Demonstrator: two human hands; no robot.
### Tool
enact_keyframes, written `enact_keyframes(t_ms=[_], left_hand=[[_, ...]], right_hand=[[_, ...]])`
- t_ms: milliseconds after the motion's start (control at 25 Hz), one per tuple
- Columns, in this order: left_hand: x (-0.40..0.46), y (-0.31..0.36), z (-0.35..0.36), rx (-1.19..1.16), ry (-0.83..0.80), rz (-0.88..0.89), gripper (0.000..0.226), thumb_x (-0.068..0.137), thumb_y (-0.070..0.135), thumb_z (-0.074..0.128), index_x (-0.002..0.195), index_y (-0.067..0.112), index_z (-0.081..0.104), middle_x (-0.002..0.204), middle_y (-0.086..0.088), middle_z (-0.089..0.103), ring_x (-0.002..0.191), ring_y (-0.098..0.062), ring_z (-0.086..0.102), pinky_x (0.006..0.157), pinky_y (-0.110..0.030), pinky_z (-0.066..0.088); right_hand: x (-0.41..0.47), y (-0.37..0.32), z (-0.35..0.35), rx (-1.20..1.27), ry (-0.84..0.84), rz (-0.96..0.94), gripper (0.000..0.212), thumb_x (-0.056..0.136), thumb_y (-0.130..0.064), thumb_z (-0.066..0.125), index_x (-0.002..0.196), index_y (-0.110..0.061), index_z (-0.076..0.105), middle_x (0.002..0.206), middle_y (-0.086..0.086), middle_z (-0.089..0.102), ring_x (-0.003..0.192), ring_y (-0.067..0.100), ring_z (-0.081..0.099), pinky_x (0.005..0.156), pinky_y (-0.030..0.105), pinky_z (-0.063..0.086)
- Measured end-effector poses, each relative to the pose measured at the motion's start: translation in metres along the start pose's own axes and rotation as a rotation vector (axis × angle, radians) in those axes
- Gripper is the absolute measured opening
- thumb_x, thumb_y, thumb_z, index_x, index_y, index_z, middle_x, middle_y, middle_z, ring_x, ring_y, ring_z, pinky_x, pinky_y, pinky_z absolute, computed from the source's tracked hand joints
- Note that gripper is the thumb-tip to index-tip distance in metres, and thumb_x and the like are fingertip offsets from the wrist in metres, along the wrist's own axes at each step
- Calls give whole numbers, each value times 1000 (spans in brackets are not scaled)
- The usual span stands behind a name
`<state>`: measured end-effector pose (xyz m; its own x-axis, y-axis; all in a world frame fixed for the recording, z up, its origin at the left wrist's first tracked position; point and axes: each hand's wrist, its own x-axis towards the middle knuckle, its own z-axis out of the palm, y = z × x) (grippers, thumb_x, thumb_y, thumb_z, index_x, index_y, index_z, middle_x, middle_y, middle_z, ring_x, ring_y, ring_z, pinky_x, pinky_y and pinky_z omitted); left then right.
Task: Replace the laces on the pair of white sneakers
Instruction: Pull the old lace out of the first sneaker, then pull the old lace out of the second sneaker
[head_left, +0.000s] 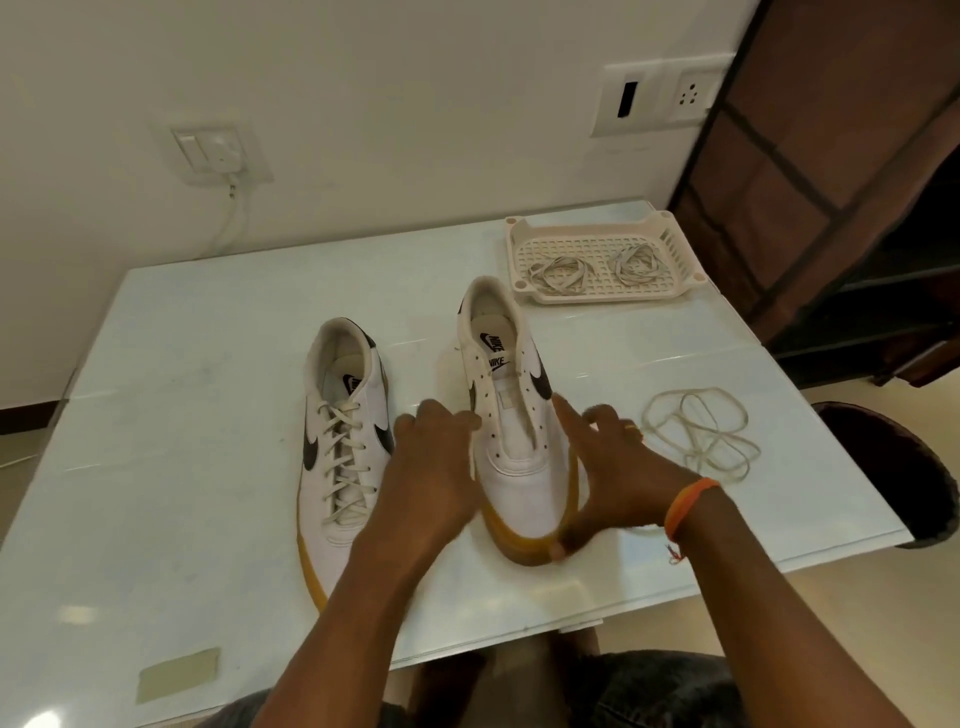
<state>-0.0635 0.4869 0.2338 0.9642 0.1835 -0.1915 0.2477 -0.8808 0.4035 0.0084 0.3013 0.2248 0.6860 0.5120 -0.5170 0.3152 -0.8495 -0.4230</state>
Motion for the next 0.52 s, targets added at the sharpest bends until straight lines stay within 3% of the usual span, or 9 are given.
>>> enact_keyframes(t_ms=[80,120,240,320,520], left_hand=[[0,-15,-13,13,278,-104,70,78,17,73,141,20,42,132,-6,37,121,-27,32,89,-30,33],[1,-21,-19,27,350,-206,78,75,27,78,142,17,37,136,-10,34,122,-31,31,94,-36,35],[1,-45,-23,-35,208,-559,124,61,47,88,149,10,9,147,-21,18,134,-41,24,104,-52,35],[0,-61,-18,-190,71,-674,143,56,50,90,151,6,-7,151,-24,14,139,-43,23,108,-54,32],[-11,-67,-14,-173,36,-652,127,56,64,83,146,2,17,144,-18,33,136,-36,31,107,-44,34]], right_hand=[[-1,-7,14,-106,-68,48,160,47,-45,94,146,-28,-31,152,12,12,137,33,28,109,43,39],[1,-10,21,-110,-47,48,161,47,-44,94,146,-25,-32,152,13,13,135,33,33,106,41,41],[13,-17,26,-6,55,31,153,52,-41,93,150,-24,-23,148,11,22,129,30,40,103,37,43],[22,-18,24,51,147,18,138,59,-36,91,154,-22,-9,148,10,27,130,28,39,105,35,40],[38,-32,32,90,438,10,85,82,-23,75,151,-15,27,130,12,47,116,28,50,92,30,42]])
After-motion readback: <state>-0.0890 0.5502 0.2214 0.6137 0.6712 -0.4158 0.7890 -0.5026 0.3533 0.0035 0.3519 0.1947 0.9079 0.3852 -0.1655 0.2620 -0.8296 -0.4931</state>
